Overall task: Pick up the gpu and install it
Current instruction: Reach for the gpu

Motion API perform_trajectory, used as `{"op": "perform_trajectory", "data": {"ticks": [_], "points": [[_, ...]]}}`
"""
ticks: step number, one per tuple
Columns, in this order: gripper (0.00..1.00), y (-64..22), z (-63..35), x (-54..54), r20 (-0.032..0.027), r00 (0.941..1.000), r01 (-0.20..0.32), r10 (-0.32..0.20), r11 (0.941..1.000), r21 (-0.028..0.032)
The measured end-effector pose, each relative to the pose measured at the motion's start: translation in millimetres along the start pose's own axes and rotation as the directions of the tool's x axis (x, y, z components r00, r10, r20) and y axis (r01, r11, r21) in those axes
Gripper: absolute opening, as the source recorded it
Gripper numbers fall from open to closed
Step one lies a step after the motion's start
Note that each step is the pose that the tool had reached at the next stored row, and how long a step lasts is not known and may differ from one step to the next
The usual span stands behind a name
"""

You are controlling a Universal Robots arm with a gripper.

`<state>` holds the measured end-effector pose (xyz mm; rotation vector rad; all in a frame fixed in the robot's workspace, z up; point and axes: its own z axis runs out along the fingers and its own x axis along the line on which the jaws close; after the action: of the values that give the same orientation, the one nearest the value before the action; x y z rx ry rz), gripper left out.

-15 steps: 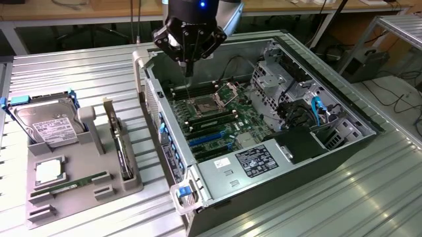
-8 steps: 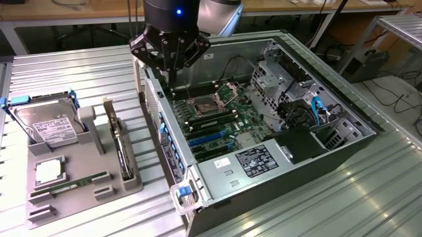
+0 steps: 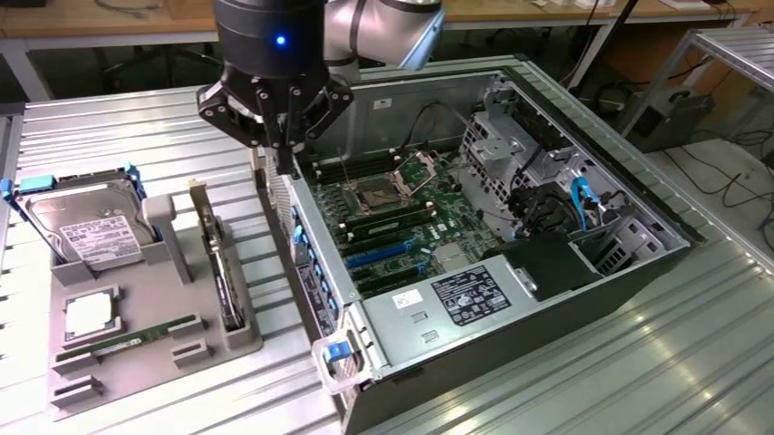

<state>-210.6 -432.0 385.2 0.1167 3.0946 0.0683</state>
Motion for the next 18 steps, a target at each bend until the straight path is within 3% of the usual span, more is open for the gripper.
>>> {"op": "perform_trajectory", "data": {"ticks": [8, 12, 14, 18], "points": [[0.11, -5.4, 6.8, 34.1, 0.0080, 1.0000, 0.000, 0.000, 1.0000, -0.0005], [0.11, -8.6, 14.5, 68.0, 0.0081, 1.0000, 0.000, 0.000, 1.0000, -0.0007], [0.11, -9.4, 16.8, 77.7, 0.0080, 1.0000, 0.000, 0.000, 1.0000, -0.0006], [0.11, -9.7, 17.5, 81.1, 0.0080, 1.0000, 0.000, 0.000, 1.0000, 0.0003]]}}
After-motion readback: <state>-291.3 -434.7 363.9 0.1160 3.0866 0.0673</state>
